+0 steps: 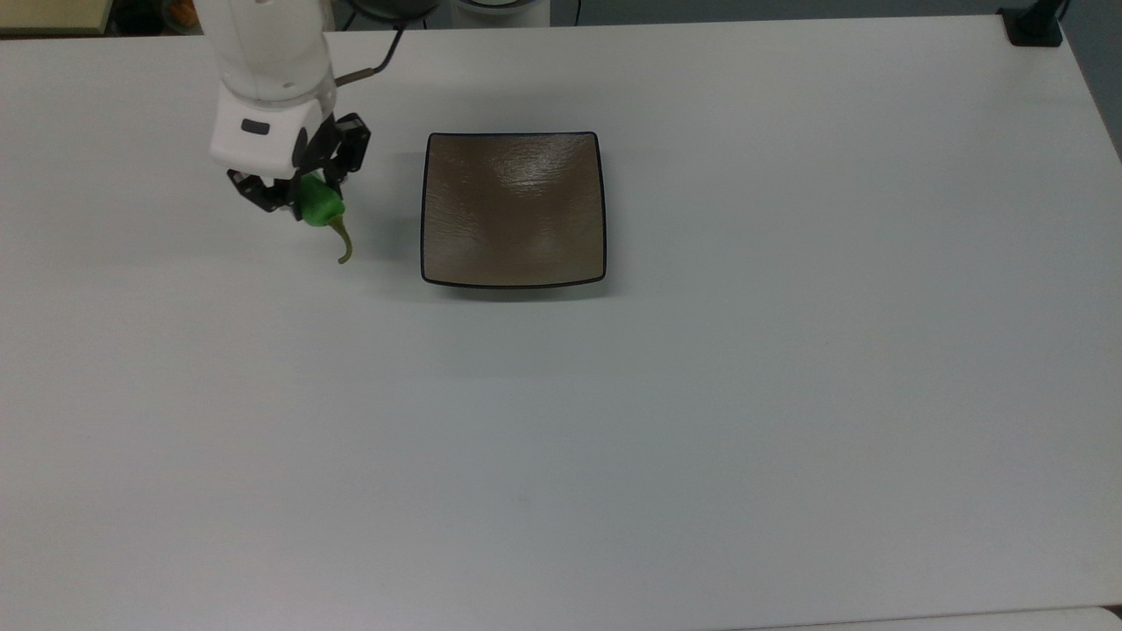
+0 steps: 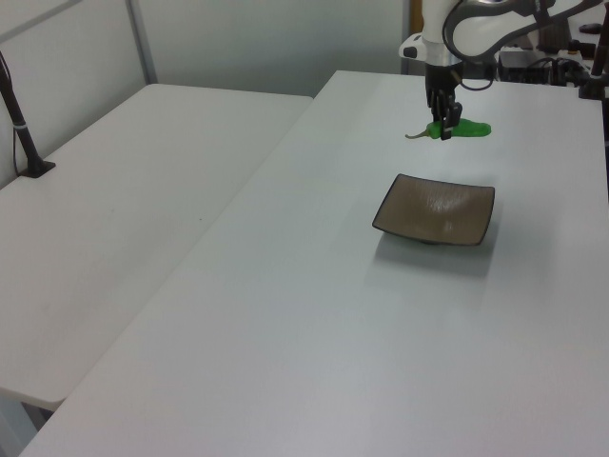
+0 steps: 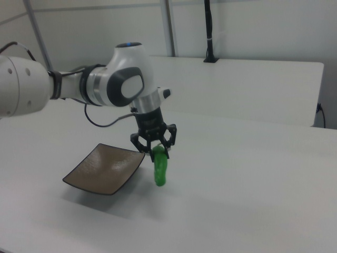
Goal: Chili peppers are placed on a ceramic plate
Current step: 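Lift the chili pepper and carry it over the brown plate, then lower the chili pepper onto the plate and open the gripper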
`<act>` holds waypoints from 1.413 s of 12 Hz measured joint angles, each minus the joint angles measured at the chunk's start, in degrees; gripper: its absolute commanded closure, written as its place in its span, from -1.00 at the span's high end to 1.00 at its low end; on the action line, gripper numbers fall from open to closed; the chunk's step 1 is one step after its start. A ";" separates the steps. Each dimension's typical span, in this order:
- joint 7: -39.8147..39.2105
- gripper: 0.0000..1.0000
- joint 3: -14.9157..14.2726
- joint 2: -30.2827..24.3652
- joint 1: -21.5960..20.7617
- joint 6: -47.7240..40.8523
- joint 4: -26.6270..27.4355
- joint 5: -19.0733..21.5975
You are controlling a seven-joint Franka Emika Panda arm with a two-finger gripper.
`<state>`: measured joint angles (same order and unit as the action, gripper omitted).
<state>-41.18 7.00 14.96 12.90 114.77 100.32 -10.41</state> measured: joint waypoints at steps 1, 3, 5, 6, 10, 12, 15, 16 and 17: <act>2.24 -0.48 0.90 -0.01 -0.06 -1.65 -0.68 0.02; 9.71 -0.48 4.33 -0.05 -0.24 -3.87 -1.31 0.02; 18.61 -0.42 8.20 -0.05 -0.74 -4.11 -1.28 0.42; 23.17 -0.43 9.04 -0.05 -1.26 -4.15 -1.28 2.38; 33.14 -0.28 9.66 -0.02 -3.74 -4.25 -1.16 5.79; 37.83 0.88 9.82 0.31 -5.24 -4.25 -1.01 7.35; 42.68 1.00 9.83 0.63 -6.35 -4.25 -1.01 7.68; 43.01 1.00 9.84 0.63 -6.53 -4.25 -1.05 7.68; 43.46 1.00 9.84 0.61 -6.57 -4.25 -1.33 7.68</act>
<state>2.28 16.84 15.57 6.33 110.51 98.99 -2.73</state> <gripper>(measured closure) 0.000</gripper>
